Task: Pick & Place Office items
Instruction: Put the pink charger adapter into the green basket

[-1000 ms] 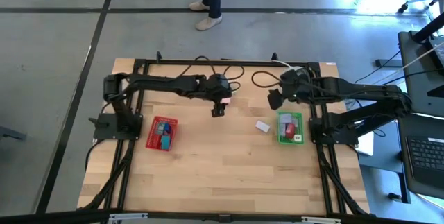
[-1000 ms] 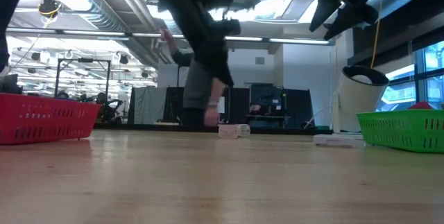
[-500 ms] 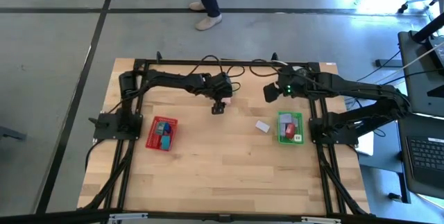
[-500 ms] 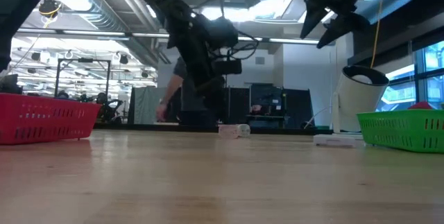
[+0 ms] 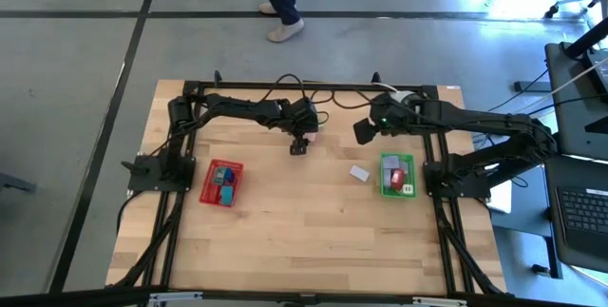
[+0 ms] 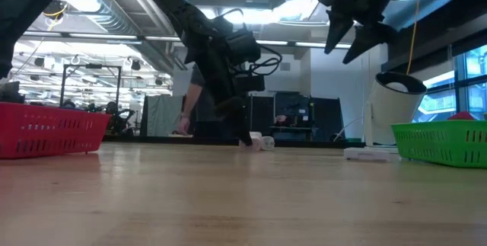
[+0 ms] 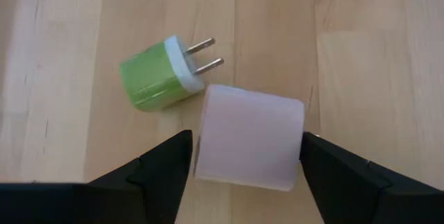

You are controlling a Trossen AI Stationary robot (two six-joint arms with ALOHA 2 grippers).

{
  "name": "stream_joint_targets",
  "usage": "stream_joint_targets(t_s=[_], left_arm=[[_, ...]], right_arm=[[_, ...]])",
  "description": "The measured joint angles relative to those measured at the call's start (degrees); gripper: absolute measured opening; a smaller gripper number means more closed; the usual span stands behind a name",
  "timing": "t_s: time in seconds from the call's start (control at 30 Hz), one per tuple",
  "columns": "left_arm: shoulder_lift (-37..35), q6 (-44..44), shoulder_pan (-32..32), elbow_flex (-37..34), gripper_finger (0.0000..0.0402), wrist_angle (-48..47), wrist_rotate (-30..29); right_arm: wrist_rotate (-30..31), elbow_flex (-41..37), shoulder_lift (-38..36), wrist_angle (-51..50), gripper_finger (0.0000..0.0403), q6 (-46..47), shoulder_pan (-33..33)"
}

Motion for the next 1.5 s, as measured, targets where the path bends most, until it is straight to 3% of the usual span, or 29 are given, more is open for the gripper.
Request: stream_joint_targets(t_s=[0.23,0.6,0.93,1.33,1.5], left_arm=[[0.0,1.3,-0.4,0.0,0.0198,0.5,0.0],[-1.7,-1.4,-0.9,0.6,0.0198,0.2,0.2],[-10.4,-5.2,-0.9,2.8,0.0198,0.5,-0.3],[-24.7,-5.6,-1.0,2.8,0.0198,-0.5,-13.6],[-29.4,-6.3,-1.9,2.8,0.0198,1.1,-16.8]], right_arm=[[-0.1,0.0,0.3,0.0,0.027,-0.2,0.0],[-0.1,0.0,0.3,0.0,0.027,-2.7,-0.4],[-0.2,0.0,0.3,0.0,0.027,-5.0,-1.0],[-0.3,0.0,0.3,2.2,0.027,-7.0,-2.2],[-3.7,0.0,0.3,7.1,0.027,-9.7,-3.4]])
